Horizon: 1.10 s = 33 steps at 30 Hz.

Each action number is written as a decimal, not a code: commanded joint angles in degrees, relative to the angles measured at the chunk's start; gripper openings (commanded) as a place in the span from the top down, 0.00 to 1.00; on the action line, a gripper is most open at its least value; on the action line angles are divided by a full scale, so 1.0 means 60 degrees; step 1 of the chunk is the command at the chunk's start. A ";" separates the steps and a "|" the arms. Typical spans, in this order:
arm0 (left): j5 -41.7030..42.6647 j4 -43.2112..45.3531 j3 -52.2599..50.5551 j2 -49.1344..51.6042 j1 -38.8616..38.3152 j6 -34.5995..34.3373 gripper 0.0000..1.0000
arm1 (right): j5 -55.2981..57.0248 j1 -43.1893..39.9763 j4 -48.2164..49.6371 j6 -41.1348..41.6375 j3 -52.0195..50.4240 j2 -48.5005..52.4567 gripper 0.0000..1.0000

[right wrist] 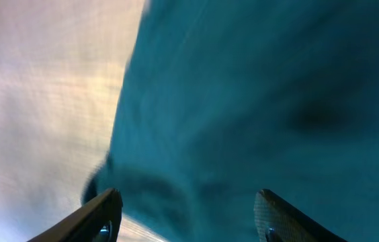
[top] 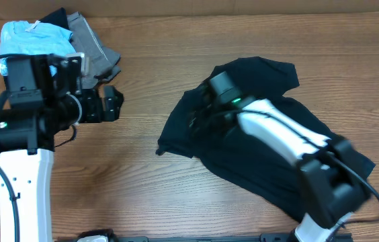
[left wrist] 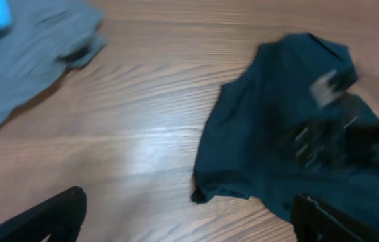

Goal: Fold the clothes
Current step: 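Drag the black t-shirt left to the table center with the right gripper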

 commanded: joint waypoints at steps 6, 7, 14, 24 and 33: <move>-0.1501 0.0958 0.0262 0.2073 -0.2900 0.0561 0.17 | 0.0339 -0.2444 -0.0827 0.0033 0.0160 -0.4211 0.32; -0.1592 0.1075 0.0262 0.2390 -0.3140 0.0565 0.18 | 0.0342 -0.2696 -0.1024 0.0029 0.0160 -0.4583 0.32; -0.1563 0.2386 0.0262 0.5074 -0.4142 0.0550 0.30 | 0.0426 -0.3745 -0.2758 0.0000 0.0157 -0.6364 0.28; -0.1796 0.3690 0.0262 0.7479 -0.4379 0.0568 0.21 | 0.2692 -0.3799 -0.4353 0.0007 0.0153 -0.6430 0.20; -0.2226 0.4084 0.0262 0.8062 -0.4328 0.0561 0.60 | 0.4065 -0.3996 -0.4499 0.0539 0.0127 -0.6084 0.08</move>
